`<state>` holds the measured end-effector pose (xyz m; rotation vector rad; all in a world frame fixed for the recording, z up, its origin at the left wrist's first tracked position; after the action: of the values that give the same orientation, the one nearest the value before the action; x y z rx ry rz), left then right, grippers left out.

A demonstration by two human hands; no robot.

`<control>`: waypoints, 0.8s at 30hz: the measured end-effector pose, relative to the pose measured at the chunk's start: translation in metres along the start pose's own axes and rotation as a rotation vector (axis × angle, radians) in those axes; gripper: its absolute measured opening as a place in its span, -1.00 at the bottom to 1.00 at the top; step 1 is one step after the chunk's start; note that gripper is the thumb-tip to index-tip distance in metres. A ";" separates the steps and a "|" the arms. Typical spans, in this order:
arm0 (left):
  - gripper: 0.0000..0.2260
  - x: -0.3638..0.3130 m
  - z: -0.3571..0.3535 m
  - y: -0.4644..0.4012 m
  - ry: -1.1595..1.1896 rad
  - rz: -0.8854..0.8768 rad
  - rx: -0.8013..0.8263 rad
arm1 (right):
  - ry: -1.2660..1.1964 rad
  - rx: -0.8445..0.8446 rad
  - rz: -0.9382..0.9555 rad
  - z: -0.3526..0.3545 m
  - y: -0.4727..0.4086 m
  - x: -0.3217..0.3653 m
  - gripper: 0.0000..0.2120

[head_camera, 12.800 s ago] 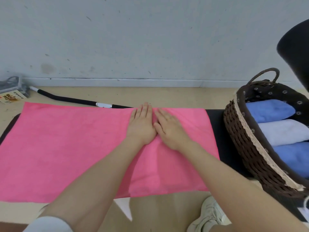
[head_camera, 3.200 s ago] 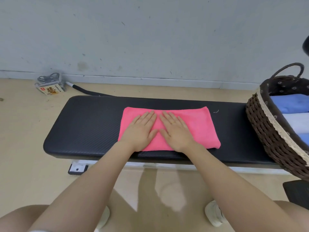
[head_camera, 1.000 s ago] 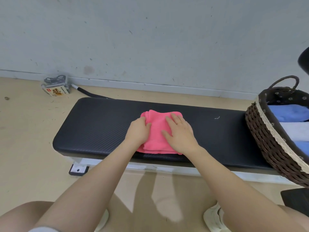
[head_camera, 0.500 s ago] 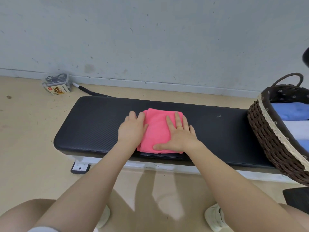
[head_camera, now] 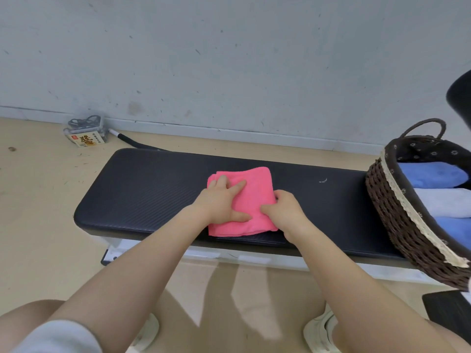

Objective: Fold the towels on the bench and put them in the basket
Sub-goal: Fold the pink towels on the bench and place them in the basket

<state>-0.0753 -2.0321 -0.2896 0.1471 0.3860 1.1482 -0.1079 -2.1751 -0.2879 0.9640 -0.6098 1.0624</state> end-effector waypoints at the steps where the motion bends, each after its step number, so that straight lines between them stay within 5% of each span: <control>1: -0.14 -0.003 -0.002 -0.001 0.084 -0.006 0.024 | -0.029 -0.019 0.008 0.008 -0.001 0.002 -0.81; 4: -0.07 -0.015 -0.006 -0.003 0.226 -0.040 0.053 | 0.001 -0.056 0.007 0.033 -0.005 0.001 -0.79; 7: -0.05 -0.024 -0.008 -0.007 -0.003 -0.048 0.037 | 0.081 -0.042 0.036 0.043 -0.003 0.005 -0.75; 13: -0.12 -0.019 -0.003 -0.007 0.040 -0.012 -0.039 | 0.538 0.004 0.333 0.003 0.024 0.051 -0.69; 18: -0.71 0.014 0.003 0.002 0.632 -0.060 -0.040 | 0.921 0.112 0.328 -0.036 0.034 0.048 -0.32; 21: -0.65 0.035 0.002 0.010 1.225 0.150 -0.007 | 0.908 0.134 0.327 -0.046 0.033 0.043 -0.26; 24: -0.60 0.035 0.005 0.009 1.172 0.139 -0.043 | 0.848 0.151 0.344 -0.051 0.036 0.048 -0.27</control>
<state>-0.0683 -1.9962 -0.2900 -0.5813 1.3934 1.2882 -0.1233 -2.1033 -0.2603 0.4544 0.0181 1.6994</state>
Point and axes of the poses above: each hand's wrist, its own y-axis away from the middle knuckle, its own z-axis out of the back of the hand, x = y × z, the point moved 6 cm from there along -y, towards the middle knuckle, and after that the axes turned 2 degrees about -y, right-handed, at the moved point
